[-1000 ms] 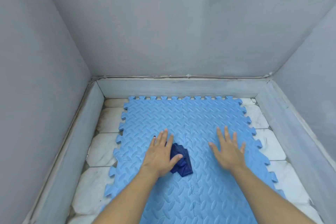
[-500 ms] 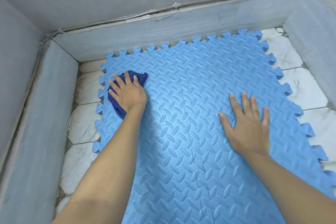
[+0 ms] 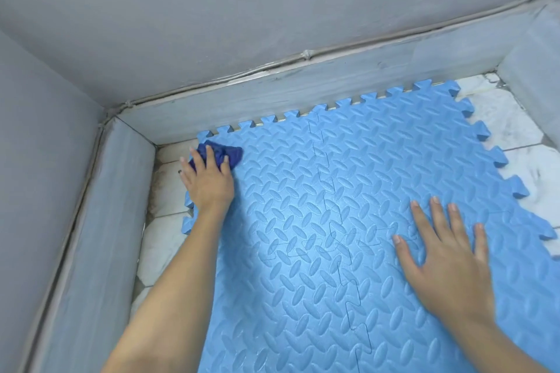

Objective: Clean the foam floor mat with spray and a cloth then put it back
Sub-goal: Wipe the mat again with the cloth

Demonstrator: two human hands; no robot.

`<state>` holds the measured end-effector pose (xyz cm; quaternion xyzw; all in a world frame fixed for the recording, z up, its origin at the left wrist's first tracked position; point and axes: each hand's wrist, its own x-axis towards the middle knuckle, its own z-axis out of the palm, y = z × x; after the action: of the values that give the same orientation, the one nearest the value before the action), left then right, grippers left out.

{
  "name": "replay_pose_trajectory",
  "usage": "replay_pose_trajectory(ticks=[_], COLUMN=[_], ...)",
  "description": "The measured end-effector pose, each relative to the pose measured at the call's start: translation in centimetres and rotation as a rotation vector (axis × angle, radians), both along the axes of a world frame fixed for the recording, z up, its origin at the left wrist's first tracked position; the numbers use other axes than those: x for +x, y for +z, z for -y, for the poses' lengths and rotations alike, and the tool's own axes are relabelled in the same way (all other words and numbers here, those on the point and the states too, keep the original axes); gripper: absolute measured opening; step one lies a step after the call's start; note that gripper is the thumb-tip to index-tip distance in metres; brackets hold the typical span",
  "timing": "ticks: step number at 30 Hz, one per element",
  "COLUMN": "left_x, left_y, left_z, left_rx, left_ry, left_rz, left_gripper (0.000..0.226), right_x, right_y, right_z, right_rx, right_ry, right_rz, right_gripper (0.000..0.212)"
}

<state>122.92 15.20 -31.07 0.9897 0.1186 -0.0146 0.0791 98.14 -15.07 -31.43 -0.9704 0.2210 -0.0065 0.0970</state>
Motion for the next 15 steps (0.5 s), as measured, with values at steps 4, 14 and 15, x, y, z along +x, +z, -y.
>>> replay_pose_trajectory(ticks=[4, 14, 15], left_x=[-0.5, 1.0, 1.5], left_y=[-0.4, 0.2, -0.2], left_z=[7.5, 12.7, 8.8], left_rx=[-0.014, -0.053, -0.008], left_ry=[-0.099, -0.617, -0.473], left_rz=[0.04, -0.008, 0.032], left_gripper=[0.052, 0.053, 0.052], right_x=[0.1, 0.1, 0.1], right_y=[0.0, 0.0, 0.0], right_z=[0.0, 0.0, 0.0], right_rx=[-0.019, -0.013, -0.019], right_ry=[0.008, 0.004, 0.004], right_rz=[-0.015, 0.009, 0.015], right_gripper=[0.07, 0.07, 0.07])
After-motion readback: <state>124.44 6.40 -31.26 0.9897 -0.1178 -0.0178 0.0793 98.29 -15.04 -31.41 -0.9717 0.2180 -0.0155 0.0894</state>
